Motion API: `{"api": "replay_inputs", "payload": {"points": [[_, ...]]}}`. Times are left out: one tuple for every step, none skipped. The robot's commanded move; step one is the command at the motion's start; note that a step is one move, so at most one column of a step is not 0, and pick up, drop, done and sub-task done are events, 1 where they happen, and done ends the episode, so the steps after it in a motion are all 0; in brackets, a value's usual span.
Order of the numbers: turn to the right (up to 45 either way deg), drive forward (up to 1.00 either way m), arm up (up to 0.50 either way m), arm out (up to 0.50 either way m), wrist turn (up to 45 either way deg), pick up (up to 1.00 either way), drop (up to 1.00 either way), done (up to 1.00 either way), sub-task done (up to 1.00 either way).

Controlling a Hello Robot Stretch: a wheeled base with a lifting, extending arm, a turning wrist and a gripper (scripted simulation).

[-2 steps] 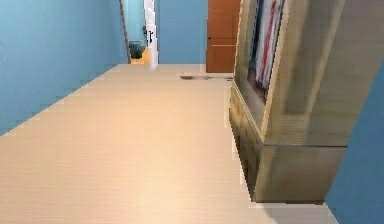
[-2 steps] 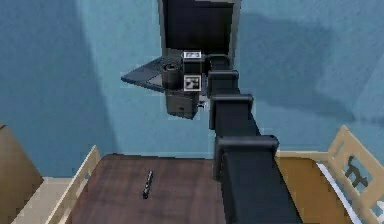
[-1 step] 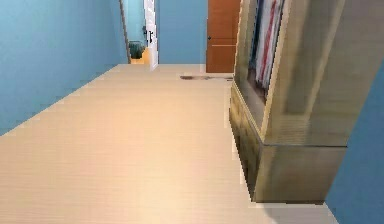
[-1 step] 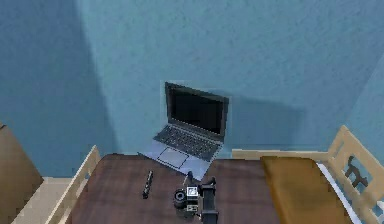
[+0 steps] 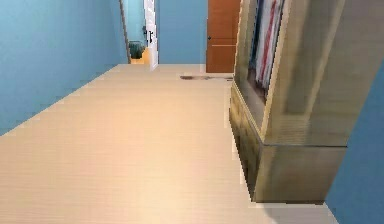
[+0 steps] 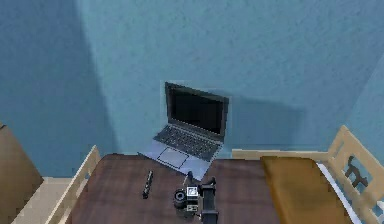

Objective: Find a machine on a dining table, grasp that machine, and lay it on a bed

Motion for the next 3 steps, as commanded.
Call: {"api": "replay_inputs", "payload": {"points": [[0.0, 0.0, 0.0, 0.0, 0.0, 0.0, 1.0, 0.0, 0.0], [0.0, 0.0, 0.1, 0.0, 0.0, 0.0, 0.0, 0.0, 0.0], [0.0, 0.0, 0.0, -0.08, 0.0, 0.0, 0.0, 0.0, 0.0]]}}
